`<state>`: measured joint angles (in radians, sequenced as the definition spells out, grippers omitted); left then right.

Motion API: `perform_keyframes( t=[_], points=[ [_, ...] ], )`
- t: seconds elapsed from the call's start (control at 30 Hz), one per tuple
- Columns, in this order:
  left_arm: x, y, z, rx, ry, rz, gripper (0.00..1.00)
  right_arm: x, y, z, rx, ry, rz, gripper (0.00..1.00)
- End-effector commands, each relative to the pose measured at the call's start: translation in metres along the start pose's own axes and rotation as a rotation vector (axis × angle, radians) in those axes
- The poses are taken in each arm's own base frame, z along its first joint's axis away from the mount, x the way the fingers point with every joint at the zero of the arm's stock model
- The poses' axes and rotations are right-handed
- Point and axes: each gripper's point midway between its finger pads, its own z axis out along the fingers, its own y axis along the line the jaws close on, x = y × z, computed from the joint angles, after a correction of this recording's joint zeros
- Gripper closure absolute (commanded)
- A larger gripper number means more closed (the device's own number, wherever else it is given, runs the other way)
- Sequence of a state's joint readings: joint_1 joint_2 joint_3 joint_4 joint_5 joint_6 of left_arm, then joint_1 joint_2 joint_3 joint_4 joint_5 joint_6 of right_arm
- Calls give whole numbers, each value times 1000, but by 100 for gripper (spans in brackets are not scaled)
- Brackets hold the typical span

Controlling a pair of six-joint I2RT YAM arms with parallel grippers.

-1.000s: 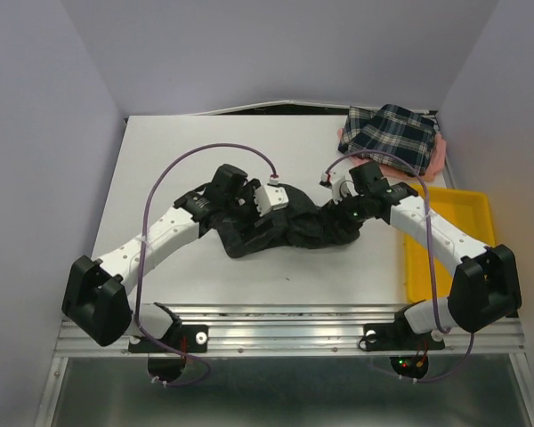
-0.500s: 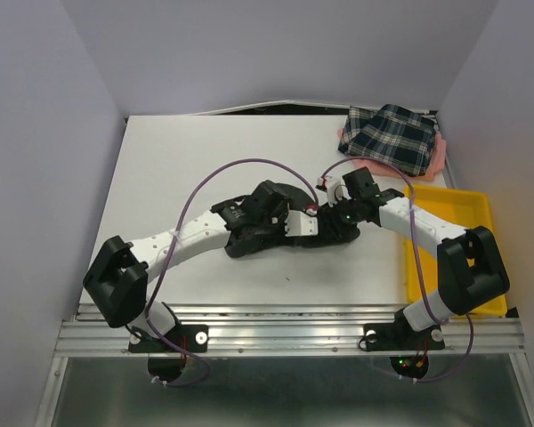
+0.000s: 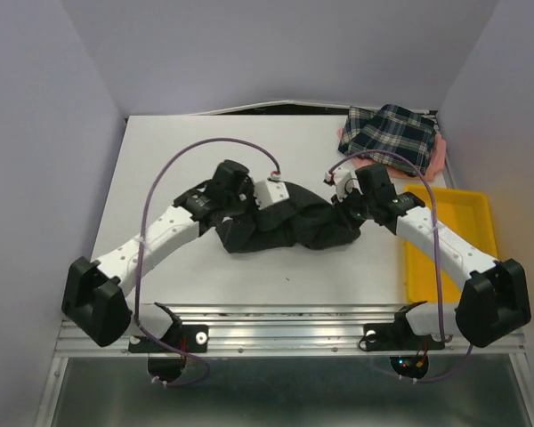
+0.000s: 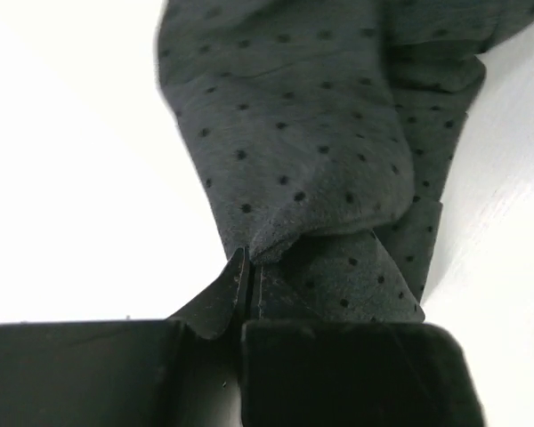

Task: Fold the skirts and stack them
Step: Flatten the skirt out

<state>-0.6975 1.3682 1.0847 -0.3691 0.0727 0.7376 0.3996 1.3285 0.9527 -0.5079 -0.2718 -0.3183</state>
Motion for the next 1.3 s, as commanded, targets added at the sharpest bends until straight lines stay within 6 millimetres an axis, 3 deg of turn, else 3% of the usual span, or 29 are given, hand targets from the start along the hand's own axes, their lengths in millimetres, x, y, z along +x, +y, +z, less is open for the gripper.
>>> perform_keyframes(
  t=[0.0, 0.03, 0.1, 0.23, 0.3, 0.37, 0.57, 0.67, 0.7, 0.73, 0.87, 0.9, 0.97, 1.0, 1.03, 1.27],
  points=[
    [-5, 29, -59, 1, -172, -270, 100, -8, -18, -34, 104, 15, -166, 99],
    [-5, 26, -67, 35, -218, -312, 100, -6, -21, -37, 112, 29, -211, 99],
    [18, 32, -70, 31, -206, -400, 100, 0, -24, -41, 127, 58, -254, 99],
    [63, 1, -41, 159, -125, -553, 100, 26, -22, -36, 92, 130, -327, 99],
    [68, -12, -31, 223, -109, -596, 100, 32, -18, -31, 57, 151, -347, 99],
    [72, -19, -20, 272, -93, -622, 91, 35, -15, -23, 17, 163, -351, 99],
    [64, 7, -17, 226, -105, -615, 65, 26, -13, -4, -44, 167, -339, 99],
    [51, 20, -38, 196, -156, -450, 56, 23, -18, 7, -46, 187, -332, 99],
    [50, 15, -46, 210, -151, -396, 54, 23, -20, 12, -47, 198, -325, 99],
    [45, 23, -59, 159, -168, -270, 51, 23, -21, 15, -46, 198, -313, 99],
    [45, 19, -77, 66, -146, -33, 42, 25, -20, 28, -65, 223, -260, 99],
    [37, 10, -78, 70, -154, 28, 41, 26, -20, 31, -68, 230, -250, 99],
    [40, -1, -81, 36, -128, 117, 27, 31, -18, 37, -85, 249, -224, 99],
    [37, -3, -81, 19, -134, 180, 26, 31, -18, 39, -90, 248, -217, 99],
    [35, -22, -75, 48, -138, 239, 26, 31, -18, 41, -90, 250, -212, 99],
    [37, -64, -64, -11, -138, 499, 25, 31, -21, 48, -85, 265, -190, 99]
  ],
)
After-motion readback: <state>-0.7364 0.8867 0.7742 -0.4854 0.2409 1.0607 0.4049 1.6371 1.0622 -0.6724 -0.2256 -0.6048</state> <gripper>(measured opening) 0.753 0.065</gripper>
